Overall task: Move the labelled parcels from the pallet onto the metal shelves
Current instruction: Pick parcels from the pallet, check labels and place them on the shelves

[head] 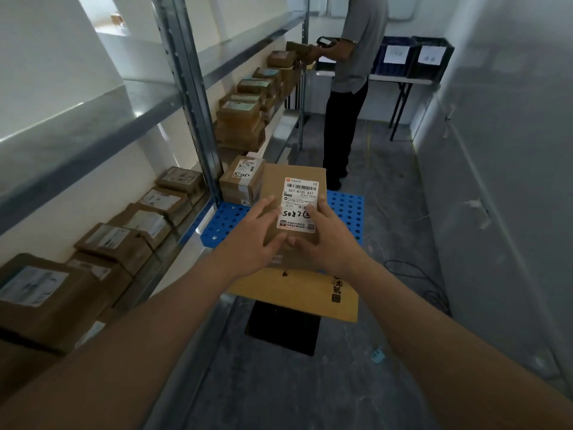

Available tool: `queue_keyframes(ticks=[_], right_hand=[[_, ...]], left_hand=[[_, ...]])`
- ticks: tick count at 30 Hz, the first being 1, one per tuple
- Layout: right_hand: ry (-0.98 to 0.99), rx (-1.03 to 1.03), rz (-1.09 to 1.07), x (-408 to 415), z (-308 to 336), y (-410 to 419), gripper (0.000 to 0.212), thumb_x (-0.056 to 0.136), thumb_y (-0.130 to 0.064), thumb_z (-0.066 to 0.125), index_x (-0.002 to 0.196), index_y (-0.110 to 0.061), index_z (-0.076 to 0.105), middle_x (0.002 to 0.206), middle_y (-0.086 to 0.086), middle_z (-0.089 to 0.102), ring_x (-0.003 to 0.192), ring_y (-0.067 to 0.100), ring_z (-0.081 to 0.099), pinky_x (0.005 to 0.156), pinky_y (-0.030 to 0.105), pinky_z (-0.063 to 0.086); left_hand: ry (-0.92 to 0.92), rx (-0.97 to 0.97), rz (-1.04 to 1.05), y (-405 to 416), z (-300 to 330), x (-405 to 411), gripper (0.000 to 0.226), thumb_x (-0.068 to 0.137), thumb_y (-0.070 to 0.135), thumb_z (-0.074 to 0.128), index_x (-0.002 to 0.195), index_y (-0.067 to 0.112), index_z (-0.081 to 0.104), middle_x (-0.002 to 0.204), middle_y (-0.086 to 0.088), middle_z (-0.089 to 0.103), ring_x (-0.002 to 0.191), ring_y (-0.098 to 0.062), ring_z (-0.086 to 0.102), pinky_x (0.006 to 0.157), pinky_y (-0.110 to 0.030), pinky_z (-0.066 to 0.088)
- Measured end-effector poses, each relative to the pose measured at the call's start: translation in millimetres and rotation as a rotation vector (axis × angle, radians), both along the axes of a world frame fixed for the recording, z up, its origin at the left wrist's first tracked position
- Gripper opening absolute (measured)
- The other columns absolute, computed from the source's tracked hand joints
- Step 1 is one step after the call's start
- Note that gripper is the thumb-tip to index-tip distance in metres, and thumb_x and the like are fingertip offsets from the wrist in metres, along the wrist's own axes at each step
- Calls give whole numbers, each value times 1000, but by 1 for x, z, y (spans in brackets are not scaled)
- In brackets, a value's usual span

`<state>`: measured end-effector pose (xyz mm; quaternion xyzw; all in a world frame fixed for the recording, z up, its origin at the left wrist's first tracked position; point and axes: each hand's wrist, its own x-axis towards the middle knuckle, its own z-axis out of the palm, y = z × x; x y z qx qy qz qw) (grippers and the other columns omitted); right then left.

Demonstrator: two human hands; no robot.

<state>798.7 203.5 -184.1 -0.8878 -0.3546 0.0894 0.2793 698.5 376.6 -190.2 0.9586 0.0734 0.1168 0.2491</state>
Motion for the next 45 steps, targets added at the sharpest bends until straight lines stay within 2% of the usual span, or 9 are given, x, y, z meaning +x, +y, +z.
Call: queue_keyframes(ticks=[10,21,28,32,33,36,39,43,45], right_hand=[[48,-47,-49,86,-29,78,94,93,-54,63,162,-13,14,170,2,-3,156,19,2,121,32,13],[141,-31,-190,159,-53,190,87,87,-47,73,157,-17,30,167,-8,12,147,16,29,119,41,36],[154,-45,-209,203,-72,216,86,88,-42,74,157,-15,30,166,-6,16,148,13,26,115,22,22],[188,-49,-201,234,-91,229,87,85,-43,77,156,-18,33,166,-5,17,150,14,24,121,29,25],[214,-46,-205,240,-96,231,88,85,-43,77,156,-18,33,166,-5,16,151,15,23,122,35,28],[277,-29,-209,260,-110,235,89,85,-39,78,158,-18,31,168,-5,13,152,13,18,123,39,28],[298,-27,-188,280,-126,239,88,86,-33,78,158,-17,29,167,-9,10,149,4,14,121,24,15],[348,13,-165,302,-146,245,85,87,-27,78,157,-18,31,167,-8,11,147,2,15,105,-2,11],[365,16,-159,312,-153,248,84,87,-26,78,157,-18,31,166,-7,12,143,-1,14,100,-5,9]], left_hand=[[70,-96,-55,84,-34,97,66,101,38,60,157,11,37,168,9,13,153,-13,20,121,-35,33],[170,-195,-158,200,-62,199,66,99,33,64,156,12,38,165,12,16,149,-7,18,115,-23,25],[242,-264,-164,229,-84,246,67,99,34,64,157,14,37,164,16,13,152,-8,14,121,-29,25],[279,-261,-146,242,-100,277,67,99,34,64,157,16,37,163,20,14,149,-4,19,121,-27,26],[287,-260,-140,244,-104,285,67,98,34,65,157,16,38,162,21,15,147,-3,22,118,-24,32],[341,-300,-116,247,-115,305,66,99,29,66,157,16,37,162,21,14,134,2,30,84,5,40],[357,-276,-101,250,-127,322,66,99,31,64,157,17,36,161,25,10,142,-2,29,104,-10,40],[378,-268,-65,252,-141,342,67,99,28,63,158,14,35,162,22,10,148,-8,25,112,-20,27],[389,-274,-52,253,-147,349,67,99,26,63,158,14,34,163,21,9,149,-9,23,115,-24,26]])
